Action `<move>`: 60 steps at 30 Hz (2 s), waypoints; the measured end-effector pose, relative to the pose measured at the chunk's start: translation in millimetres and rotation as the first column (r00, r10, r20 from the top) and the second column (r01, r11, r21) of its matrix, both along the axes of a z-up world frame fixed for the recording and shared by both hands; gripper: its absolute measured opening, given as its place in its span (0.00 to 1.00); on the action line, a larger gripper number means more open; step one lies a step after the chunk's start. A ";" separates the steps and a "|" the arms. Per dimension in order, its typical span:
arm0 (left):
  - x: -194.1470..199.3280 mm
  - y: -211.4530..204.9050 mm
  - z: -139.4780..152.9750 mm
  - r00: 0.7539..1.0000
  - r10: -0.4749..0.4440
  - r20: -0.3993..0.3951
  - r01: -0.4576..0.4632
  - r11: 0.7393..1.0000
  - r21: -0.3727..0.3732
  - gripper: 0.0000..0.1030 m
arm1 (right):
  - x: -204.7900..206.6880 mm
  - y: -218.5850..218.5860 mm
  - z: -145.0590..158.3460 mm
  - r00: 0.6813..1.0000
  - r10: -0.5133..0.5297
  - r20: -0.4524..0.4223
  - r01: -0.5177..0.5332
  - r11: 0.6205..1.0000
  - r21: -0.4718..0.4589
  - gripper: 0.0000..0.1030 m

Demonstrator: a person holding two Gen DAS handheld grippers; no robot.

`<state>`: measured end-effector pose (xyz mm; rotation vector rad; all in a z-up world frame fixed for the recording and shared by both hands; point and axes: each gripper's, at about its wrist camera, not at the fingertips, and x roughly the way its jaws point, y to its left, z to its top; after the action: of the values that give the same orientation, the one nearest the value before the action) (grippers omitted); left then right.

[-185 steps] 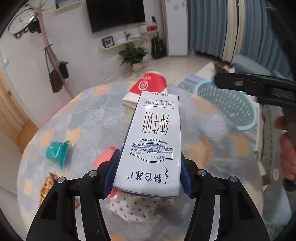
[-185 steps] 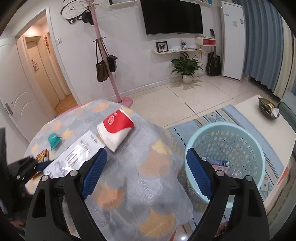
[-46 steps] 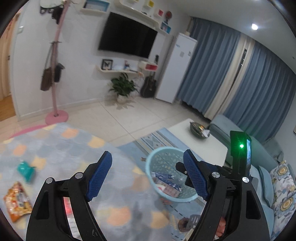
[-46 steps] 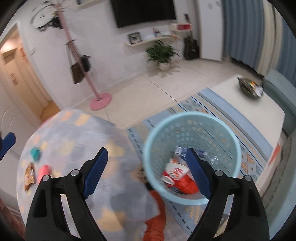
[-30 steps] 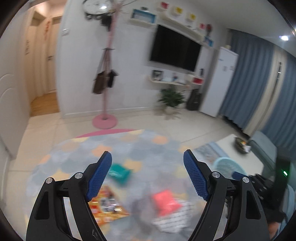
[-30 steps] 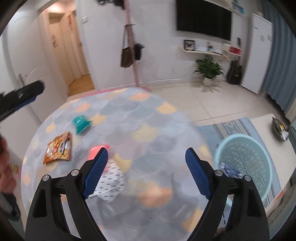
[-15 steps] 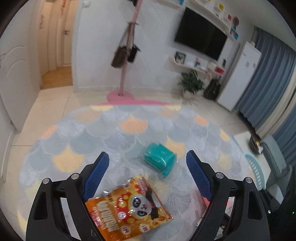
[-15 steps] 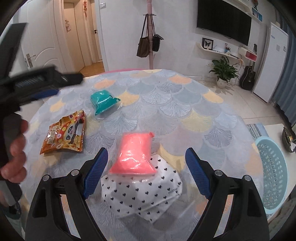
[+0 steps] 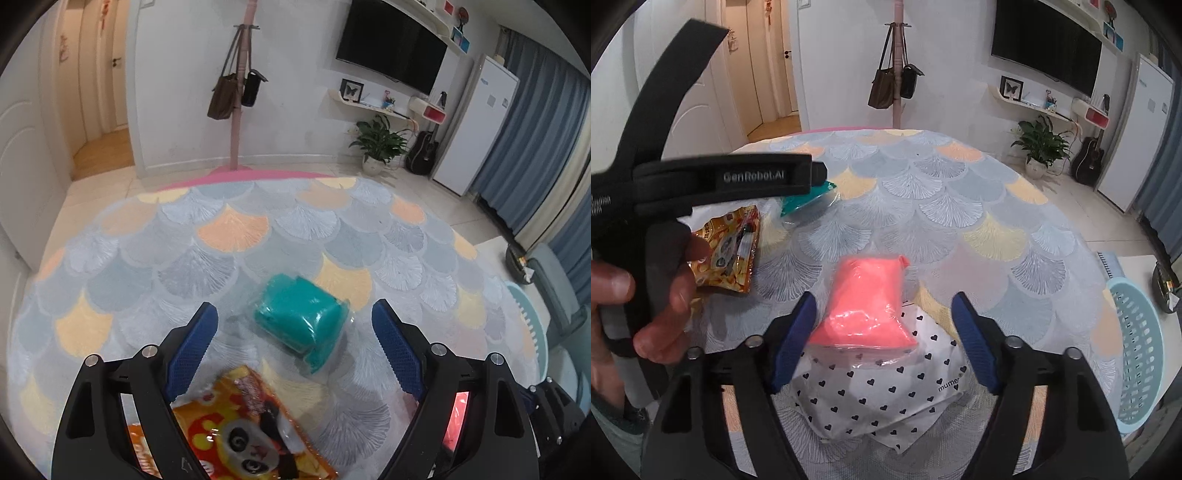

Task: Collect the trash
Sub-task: 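Grasp the teal bag with the left gripper while the right grasps the pink bag, then carry the teal and pink bags over the basket and open both grippers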

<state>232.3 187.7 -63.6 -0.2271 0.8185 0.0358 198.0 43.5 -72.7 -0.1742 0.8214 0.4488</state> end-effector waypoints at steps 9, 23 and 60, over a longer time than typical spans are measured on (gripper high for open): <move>-2.0 -4.3 -7.9 1.000 0.002 -0.008 -0.002 1.000 0.010 0.66 | -0.9 3.6 -3.9 1.000 -0.007 -0.004 0.007 1.000 -0.025 0.48; -12.1 -6.3 8.5 0.998 0.009 0.068 -0.009 1.000 0.004 0.45 | -21.7 -9.8 13.6 0.994 0.055 0.093 -0.063 0.994 0.085 0.38; 5.0 -276.4 75.0 0.872 -0.453 0.185 0.455 0.890 0.033 0.45 | 21.9 -330.0 25.2 0.822 -0.560 -0.107 0.560 0.760 0.329 0.37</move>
<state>237.3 -88.7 11.4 -0.0419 0.6661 -0.4308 219.9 -286.6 -47.5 0.4038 0.7394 0.0143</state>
